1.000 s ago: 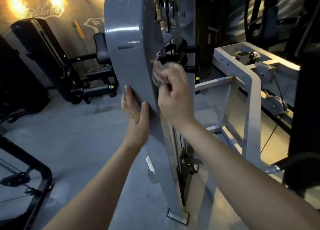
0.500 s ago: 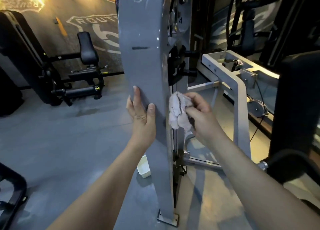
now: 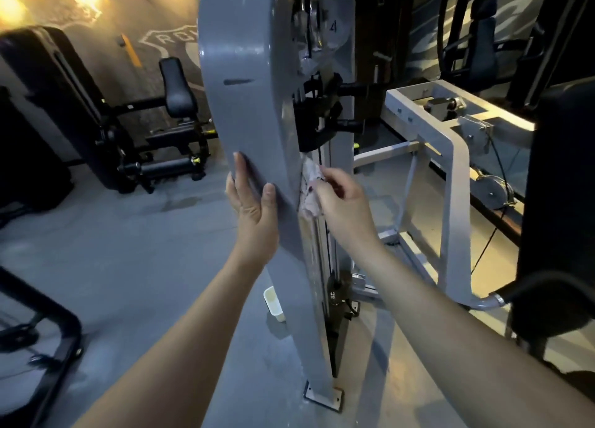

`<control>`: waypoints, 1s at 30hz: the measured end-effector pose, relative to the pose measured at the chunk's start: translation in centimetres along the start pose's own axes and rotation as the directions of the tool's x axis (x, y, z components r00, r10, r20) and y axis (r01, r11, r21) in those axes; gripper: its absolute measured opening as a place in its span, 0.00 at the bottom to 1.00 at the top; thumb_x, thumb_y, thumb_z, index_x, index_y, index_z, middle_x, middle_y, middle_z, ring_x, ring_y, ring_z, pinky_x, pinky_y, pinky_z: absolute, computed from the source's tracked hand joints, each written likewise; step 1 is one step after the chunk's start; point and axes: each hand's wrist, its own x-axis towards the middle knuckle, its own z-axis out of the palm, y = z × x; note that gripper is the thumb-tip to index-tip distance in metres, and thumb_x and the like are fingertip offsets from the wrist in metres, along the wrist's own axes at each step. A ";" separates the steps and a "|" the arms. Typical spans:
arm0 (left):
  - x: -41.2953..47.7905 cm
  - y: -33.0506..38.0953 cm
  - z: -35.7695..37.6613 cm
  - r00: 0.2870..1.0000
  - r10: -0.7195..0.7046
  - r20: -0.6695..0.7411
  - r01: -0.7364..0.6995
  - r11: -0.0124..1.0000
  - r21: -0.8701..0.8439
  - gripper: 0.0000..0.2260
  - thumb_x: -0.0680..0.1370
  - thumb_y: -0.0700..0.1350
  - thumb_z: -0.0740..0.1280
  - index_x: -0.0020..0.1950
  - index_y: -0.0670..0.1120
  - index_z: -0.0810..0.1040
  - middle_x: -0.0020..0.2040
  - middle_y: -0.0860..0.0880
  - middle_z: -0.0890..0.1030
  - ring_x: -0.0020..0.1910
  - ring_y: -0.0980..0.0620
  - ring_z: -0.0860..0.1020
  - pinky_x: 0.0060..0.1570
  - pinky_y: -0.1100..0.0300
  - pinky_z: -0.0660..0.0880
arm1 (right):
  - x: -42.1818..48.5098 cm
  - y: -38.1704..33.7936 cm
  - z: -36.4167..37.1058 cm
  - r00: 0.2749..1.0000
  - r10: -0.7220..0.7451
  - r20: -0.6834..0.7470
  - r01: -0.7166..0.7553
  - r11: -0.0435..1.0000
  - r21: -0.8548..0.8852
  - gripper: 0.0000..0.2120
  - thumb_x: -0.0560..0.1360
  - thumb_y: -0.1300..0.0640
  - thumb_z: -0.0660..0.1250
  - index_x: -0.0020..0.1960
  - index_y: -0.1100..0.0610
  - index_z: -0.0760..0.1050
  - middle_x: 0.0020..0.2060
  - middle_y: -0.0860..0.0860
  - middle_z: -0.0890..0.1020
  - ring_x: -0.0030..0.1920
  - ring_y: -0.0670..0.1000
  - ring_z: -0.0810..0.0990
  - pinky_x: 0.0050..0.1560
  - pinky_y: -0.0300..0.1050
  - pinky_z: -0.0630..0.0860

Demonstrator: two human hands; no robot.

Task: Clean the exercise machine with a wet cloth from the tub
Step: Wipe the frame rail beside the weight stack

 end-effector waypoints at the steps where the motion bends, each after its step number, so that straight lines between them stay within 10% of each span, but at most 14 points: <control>1: 0.0 0.0 0.1 1.000 0.002 -0.006 -0.002 1.000 0.007 0.26 0.84 0.48 0.56 0.74 0.67 0.45 0.81 0.43 0.49 0.82 0.45 0.47 0.77 0.62 0.44 | 0.1 0.2 -0.2 1.000 -0.020 0.010 0.020 1.000 0.002 0.11 0.81 0.53 0.67 0.62 0.52 0.80 0.48 0.42 0.83 0.47 0.35 0.80 0.45 0.26 0.71; 5: 0.1 -0.5 0.5 0.999 0.027 -0.028 -0.026 0.998 0.059 0.27 0.85 0.46 0.55 0.76 0.61 0.41 0.76 0.64 0.46 0.80 0.57 0.47 0.75 0.70 0.44 | 0.9 0.9 -0.5 0.994 -0.092 0.051 0.095 0.994 -0.062 0.02 0.81 0.52 0.68 0.53 0.47 0.76 0.44 0.43 0.82 0.44 0.38 0.80 0.40 0.29 0.72; 15: 0.2 -1.4 0.9 0.998 0.044 -0.050 -0.037 0.991 0.131 0.27 0.86 0.48 0.53 0.79 0.55 0.39 0.79 0.62 0.41 0.79 0.67 0.44 0.80 0.62 0.45 | 4.7 -3.8 0.8 0.750 -0.645 -0.150 0.640 0.764 -0.083 0.06 0.78 0.69 0.66 0.53 0.64 0.80 0.49 0.53 0.81 0.50 0.46 0.78 0.52 0.31 0.71; 19: 0.4 -1.7 1.1 0.995 0.066 -0.078 -0.057 0.991 0.118 0.27 0.84 0.53 0.53 0.77 0.62 0.39 0.79 0.62 0.42 0.80 0.64 0.45 0.82 0.51 0.47 | 0.0 3.9 0.8 0.711 -0.702 -0.042 0.684 0.705 -0.187 0.06 0.80 0.67 0.68 0.55 0.64 0.81 0.54 0.57 0.82 0.55 0.57 0.80 0.55 0.51 0.78; 30: 0.1 -1.2 1.3 0.996 0.059 -0.068 -0.053 0.996 0.078 0.29 0.86 0.45 0.55 0.81 0.51 0.41 0.76 0.66 0.47 0.77 0.70 0.48 0.79 0.59 0.48 | 2.8 -1.5 0.6 0.657 -0.751 -0.066 0.727 0.655 -0.206 0.12 0.79 0.70 0.67 0.61 0.64 0.80 0.55 0.57 0.82 0.57 0.56 0.81 0.60 0.48 0.78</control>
